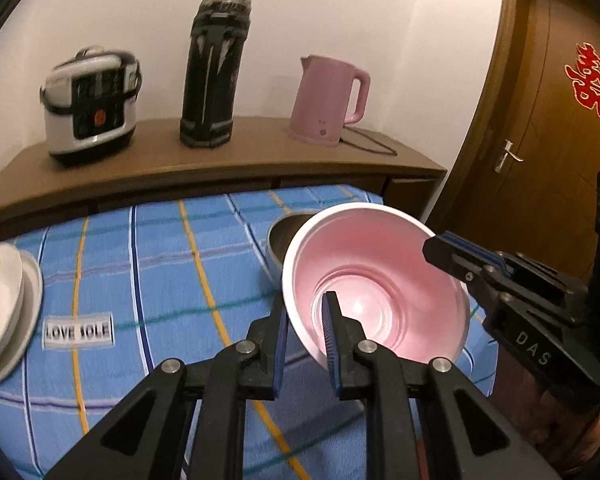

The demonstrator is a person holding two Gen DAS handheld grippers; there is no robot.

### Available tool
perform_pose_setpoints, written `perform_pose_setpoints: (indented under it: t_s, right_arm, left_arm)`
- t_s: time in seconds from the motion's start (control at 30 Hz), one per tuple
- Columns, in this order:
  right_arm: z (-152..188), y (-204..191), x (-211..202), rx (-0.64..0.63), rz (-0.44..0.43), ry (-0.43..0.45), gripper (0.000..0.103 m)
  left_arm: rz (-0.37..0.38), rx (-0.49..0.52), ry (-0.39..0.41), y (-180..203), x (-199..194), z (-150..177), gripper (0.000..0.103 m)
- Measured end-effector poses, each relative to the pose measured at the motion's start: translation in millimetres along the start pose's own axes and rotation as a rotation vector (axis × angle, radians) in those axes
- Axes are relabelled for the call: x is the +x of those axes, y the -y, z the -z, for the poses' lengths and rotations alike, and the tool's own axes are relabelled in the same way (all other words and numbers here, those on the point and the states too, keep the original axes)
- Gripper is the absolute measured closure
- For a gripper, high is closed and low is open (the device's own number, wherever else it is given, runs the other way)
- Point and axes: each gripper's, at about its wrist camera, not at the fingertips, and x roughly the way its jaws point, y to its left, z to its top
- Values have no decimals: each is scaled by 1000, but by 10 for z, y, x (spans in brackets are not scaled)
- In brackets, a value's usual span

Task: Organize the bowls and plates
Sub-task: 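Carry the pink bowl over the steel bowl with the left gripper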

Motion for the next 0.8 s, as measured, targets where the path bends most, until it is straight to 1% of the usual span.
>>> perform_pose_setpoints:
  t_s: [0.23, 0.43, 0.8]
  right_arm:
    - [-238, 130, 43, 7, 35, 25, 91]
    - [-409, 262, 138, 21, 67, 16, 91]
    - [-505, 367, 353, 28, 122, -18, 90]
  left_arm:
    - [13, 52, 54, 83, 31, -310, 84]
    - [30, 90, 83, 134, 127, -497, 84]
    - [71, 115, 119, 105, 365, -699, 84]
